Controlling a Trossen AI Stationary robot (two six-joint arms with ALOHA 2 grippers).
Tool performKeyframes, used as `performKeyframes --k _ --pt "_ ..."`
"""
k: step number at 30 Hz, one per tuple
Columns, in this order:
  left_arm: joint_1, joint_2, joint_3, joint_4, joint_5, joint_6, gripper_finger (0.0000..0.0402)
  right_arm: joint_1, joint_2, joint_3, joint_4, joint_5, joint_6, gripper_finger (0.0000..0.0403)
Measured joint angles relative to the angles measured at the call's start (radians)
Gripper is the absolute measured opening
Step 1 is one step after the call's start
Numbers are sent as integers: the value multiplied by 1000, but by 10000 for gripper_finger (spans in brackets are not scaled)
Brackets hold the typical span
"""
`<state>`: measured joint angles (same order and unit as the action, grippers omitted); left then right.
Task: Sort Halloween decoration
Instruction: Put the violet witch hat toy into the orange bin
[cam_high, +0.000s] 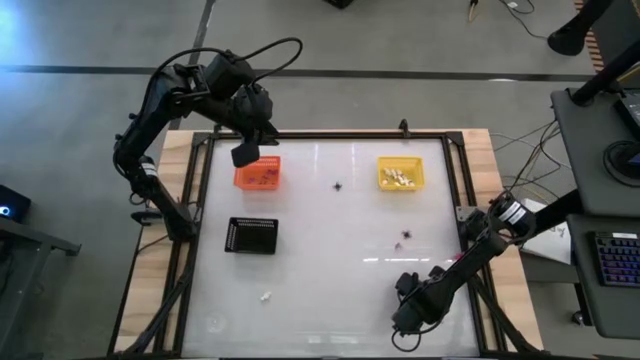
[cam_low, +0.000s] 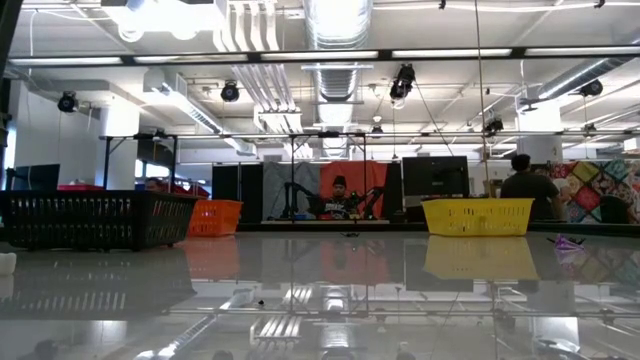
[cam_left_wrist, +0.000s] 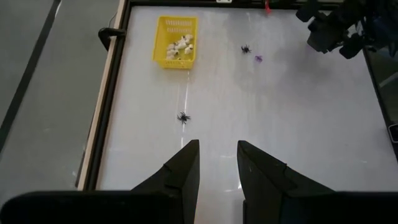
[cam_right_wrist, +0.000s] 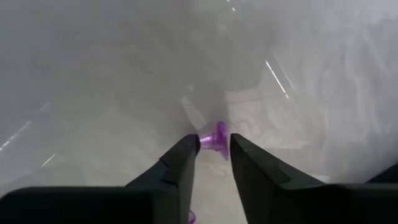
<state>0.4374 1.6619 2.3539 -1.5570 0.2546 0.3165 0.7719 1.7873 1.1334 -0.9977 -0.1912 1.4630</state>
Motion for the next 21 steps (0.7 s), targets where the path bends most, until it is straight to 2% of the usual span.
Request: performKeyframes --k 11,21 --pt "0 1 0 0 -1 -30 91 0 -13 -21 27 -1 14 16" --pt "0 1 0 -1 -1 -31 91 0 -85 -18 15 19 119 8"
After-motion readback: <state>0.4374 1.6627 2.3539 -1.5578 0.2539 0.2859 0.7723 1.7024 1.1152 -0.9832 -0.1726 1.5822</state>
